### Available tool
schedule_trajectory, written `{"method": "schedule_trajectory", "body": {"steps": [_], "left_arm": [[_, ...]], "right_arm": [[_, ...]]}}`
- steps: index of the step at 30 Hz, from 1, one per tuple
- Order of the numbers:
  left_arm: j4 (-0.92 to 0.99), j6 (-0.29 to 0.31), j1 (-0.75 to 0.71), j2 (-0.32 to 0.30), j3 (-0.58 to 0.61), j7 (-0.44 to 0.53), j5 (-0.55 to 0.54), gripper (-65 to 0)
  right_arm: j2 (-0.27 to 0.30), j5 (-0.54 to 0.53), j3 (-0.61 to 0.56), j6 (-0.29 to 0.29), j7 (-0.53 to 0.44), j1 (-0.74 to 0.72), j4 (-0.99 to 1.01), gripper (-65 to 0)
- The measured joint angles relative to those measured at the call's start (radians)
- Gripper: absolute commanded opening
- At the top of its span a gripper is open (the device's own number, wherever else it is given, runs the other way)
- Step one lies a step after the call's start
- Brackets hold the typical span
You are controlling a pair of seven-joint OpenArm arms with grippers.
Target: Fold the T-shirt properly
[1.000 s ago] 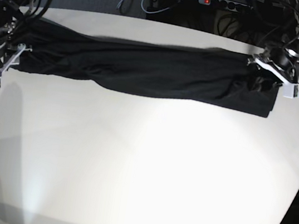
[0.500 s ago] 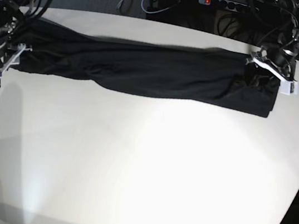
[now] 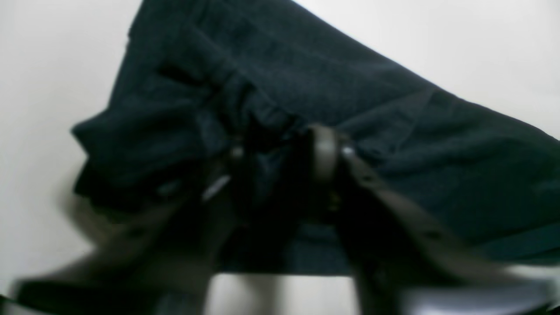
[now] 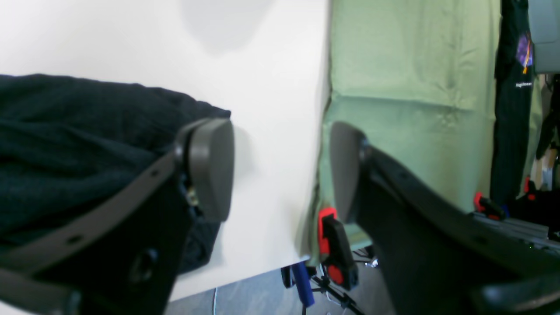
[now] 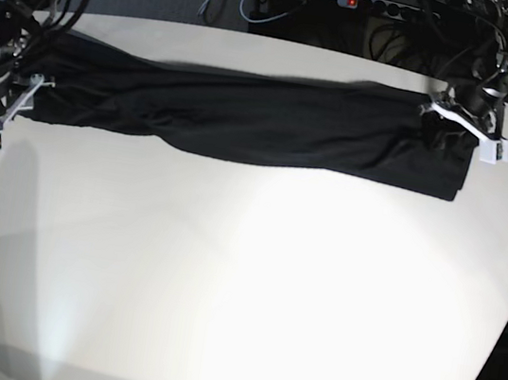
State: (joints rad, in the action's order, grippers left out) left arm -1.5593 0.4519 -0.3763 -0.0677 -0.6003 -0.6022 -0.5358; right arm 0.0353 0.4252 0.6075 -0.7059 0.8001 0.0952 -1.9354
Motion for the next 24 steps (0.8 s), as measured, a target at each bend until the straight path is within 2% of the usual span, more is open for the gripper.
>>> {"method": "schedule_trajectory", "body": {"steps": [1, 2, 6, 10, 12, 14, 24], "left_arm": [[0.000, 0.000, 0.000, 0.000, 0.000, 0.000, 0.000, -63.9], [-0.001, 0.000, 0.000, 0.000, 0.000, 0.000, 0.000, -65.0], [-0.011, -0.001, 0.000, 0.003, -0.007, 0.000, -0.002, -65.0], [-0.013, -0.001, 0.009, 0.057, -0.085, -0.004, -0.008, -65.0], [-0.039, -0.003, 0.017, 0.072, -0.120, -0.024, 0.008, -65.0], [-0.080, -0.005, 0.029, 0.079, -0.141, -0.006, 0.000, -65.0], [-0.118, -0.003, 0.096, 0.084, -0.138, -0.015, 0.008, -65.0]], "right_arm": [[0.000, 0.000, 0.000, 0.000, 0.000, 0.000, 0.000, -32.1], [0.000, 0.000, 0.000, 0.000, 0.000, 0.000, 0.000, -32.1], [0.000, 0.000, 0.000, 0.000, 0.000, 0.000, 0.000, -32.1], [0.000, 0.000, 0.000, 0.000, 0.000, 0.000, 0.000, -32.1], [0.000, 0.000, 0.000, 0.000, 0.000, 0.000, 0.000, -32.1], [0.000, 0.000, 0.000, 0.000, 0.000, 0.000, 0.000, -32.1], [-0.003, 0.000, 0.001, 0.000, 0.000, 0.021, 0.000, -32.1]]}}
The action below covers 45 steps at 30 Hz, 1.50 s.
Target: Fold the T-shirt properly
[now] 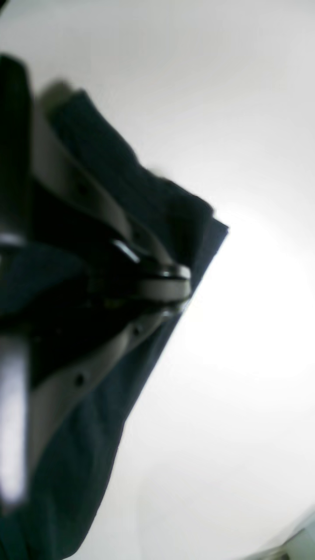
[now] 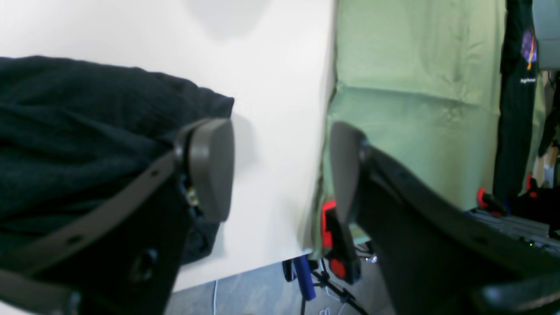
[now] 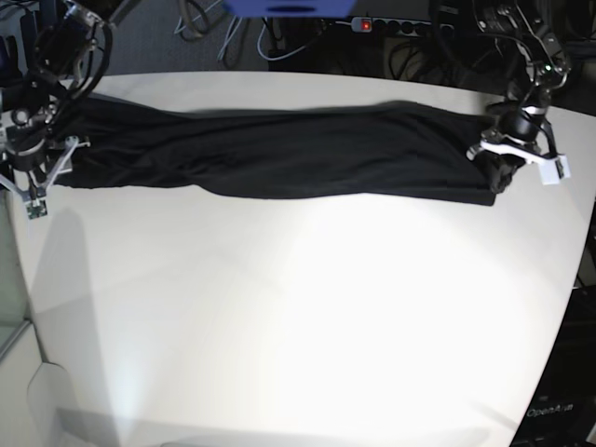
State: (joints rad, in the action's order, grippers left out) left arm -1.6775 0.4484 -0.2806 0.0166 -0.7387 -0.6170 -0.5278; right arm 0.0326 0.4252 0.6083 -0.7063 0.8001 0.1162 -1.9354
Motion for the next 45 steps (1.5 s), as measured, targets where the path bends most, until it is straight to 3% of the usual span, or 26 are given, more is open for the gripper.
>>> {"method": "schedule_trajectory", "body": {"steps": [20, 22, 27, 29, 36, 45], "left_arm": [[0.068, -0.003, 0.061, -0.006, -0.006, -0.053, 0.000, -64.2], [0.068, -0.002, 0.062, -0.006, -0.006, -0.053, 0.000, -56.7], [0.068, 0.003, 0.057, 0.002, -0.039, -0.053, -0.001, -26.6], [0.068, 0.008, 0.056, 0.002, -0.080, -0.053, -0.008, -20.7], [0.060, 0.016, 0.047, -0.002, -0.095, -0.053, -0.015, -25.6], [0.068, 0.012, 0.034, -0.006, -0.097, -0.053, 0.000, -25.7]], "right_arm": [[0.000, 0.000, -0.001, 0.000, 0.000, 0.012, 0.000, -32.1], [0.000, 0.000, -0.001, 0.000, 0.000, 0.012, 0.000, -32.1], [0.000, 0.000, 0.002, 0.000, 0.000, 0.012, 0.000, -32.1], [0.000, 0.000, 0.003, 0.000, 0.000, 0.012, 0.000, -32.1], [0.000, 0.000, 0.006, 0.000, 0.000, 0.012, 0.000, -32.1], [0.000, 0.000, 0.007, 0.000, 0.000, 0.013, 0.000, -32.3]]}}
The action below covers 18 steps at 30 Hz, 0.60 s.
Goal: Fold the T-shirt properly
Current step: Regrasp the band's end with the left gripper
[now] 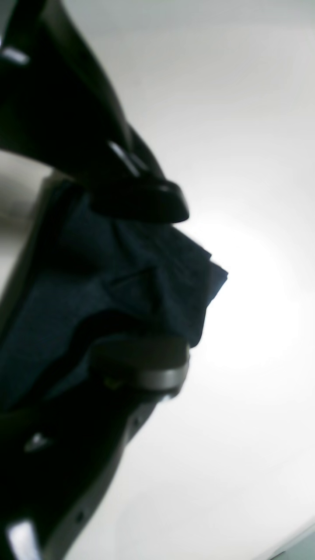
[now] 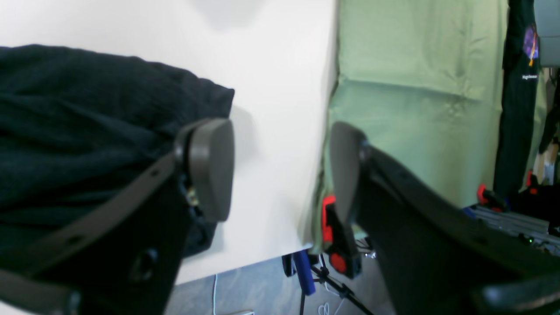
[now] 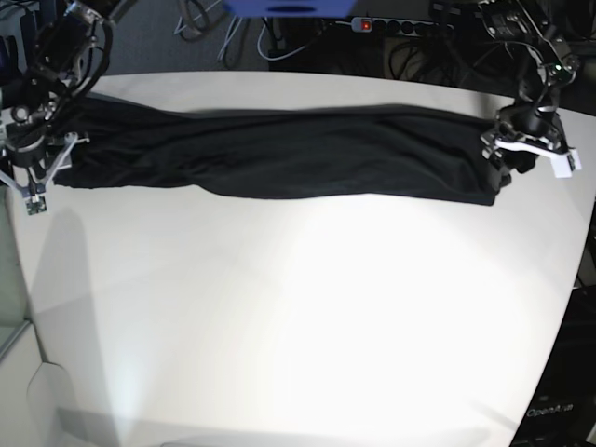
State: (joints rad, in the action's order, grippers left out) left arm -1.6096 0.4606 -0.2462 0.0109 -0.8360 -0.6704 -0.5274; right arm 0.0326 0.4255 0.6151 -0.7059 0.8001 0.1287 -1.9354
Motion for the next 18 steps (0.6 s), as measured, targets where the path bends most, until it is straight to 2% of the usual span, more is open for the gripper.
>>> {"method": "schedule_trajectory", "body": {"steps": [3, 8, 10, 18], "left_arm": [[0.000, 0.001, 0.000, -0.007, 0.001, -0.001, 0.000, -25.8], [0.000, -0.001, 0.000, -0.027, 0.000, 0.001, 0.000, -25.7], [0.000, 0.000, 0.000, -0.024, 0.000, 0.001, 0.000, -25.7], [0.105, 0.001, 0.012, -0.037, 0.011, -0.001, -0.002, -25.6]], "right_arm": [[-0.024, 0.000, -0.001, 0.000, 0.000, 0.000, 0.004, -34.8], [-0.036, -0.003, -0.007, 0.000, 0.000, -0.003, 0.018, -50.0], [-0.040, -0.004, -0.007, 0.000, 0.000, -0.003, 0.022, -54.2], [-0.041, -0.004, -0.007, 0.000, 0.000, -0.003, 0.024, -55.8]]}}
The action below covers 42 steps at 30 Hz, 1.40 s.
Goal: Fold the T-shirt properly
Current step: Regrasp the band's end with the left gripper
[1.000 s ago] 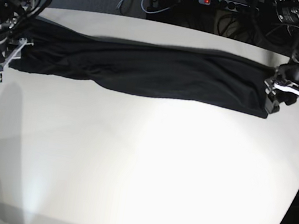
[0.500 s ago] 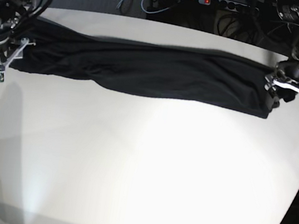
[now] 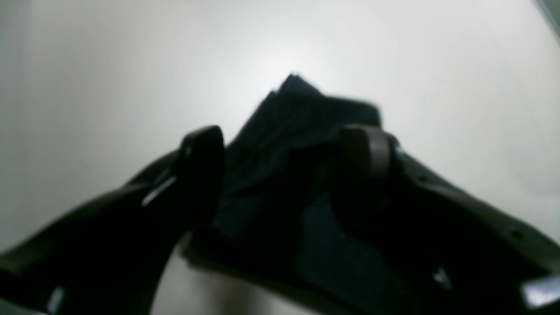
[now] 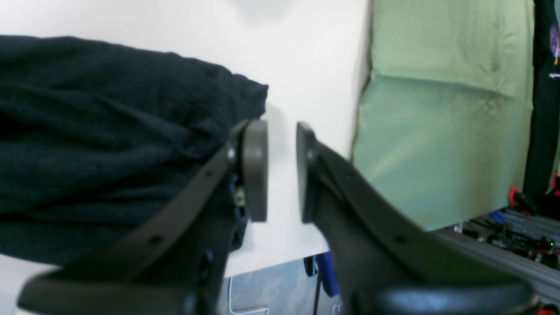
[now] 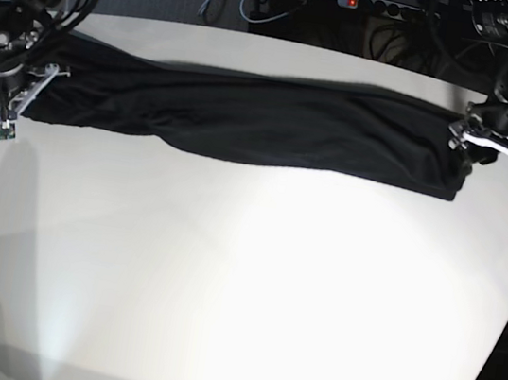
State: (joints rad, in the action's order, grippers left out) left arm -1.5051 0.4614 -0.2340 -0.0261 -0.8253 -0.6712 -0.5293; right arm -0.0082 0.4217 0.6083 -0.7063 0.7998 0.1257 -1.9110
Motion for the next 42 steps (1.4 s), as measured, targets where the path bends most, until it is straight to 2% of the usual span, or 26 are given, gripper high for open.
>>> {"method": "schedule_trajectory", "body": {"steps": [4, 9, 15, 25, 28, 36, 42], "left_arm": [[0.071, -0.003, 0.035, -0.029, -0.002, 0.003, 0.002, -25.6], [0.084, -0.002, 0.049, -0.035, -0.001, 0.002, 0.002, -25.6], [0.085, -0.002, 0.051, -0.064, 0.091, 0.002, 0.002, -25.6], [0.085, -0.008, 0.027, -0.066, 0.113, 0.006, -0.004, -25.6], [0.085, 0.000, 0.013, -0.095, 0.113, -0.031, -0.013, -25.6], [0.078, 0.010, 0.027, -0.097, 0.111, -0.028, 0.125, -25.8], [0.073, 0.006, 0.027, -0.090, 0.154, -0.003, 0.173, -27.8]], "right_arm": [[0.002, 0.004, 0.004, 0.000, 0.000, 0.002, 0.000, -55.8], [0.003, 0.004, 0.005, 0.000, 0.000, 0.003, 0.000, -55.8], [0.003, 0.004, 0.001, 0.000, 0.000, 0.003, 0.000, -55.8], [0.003, 0.004, 0.002, 0.000, 0.000, -0.003, 0.000, -55.8], [0.003, 0.004, 0.002, 0.000, 0.000, -0.003, 0.000, -55.8], [0.003, 0.004, 0.001, 0.000, 0.000, -0.006, 0.000, -55.8], [0.003, 0.004, 0.001, 0.000, 0.000, -0.006, 0.000, -55.8]]}}
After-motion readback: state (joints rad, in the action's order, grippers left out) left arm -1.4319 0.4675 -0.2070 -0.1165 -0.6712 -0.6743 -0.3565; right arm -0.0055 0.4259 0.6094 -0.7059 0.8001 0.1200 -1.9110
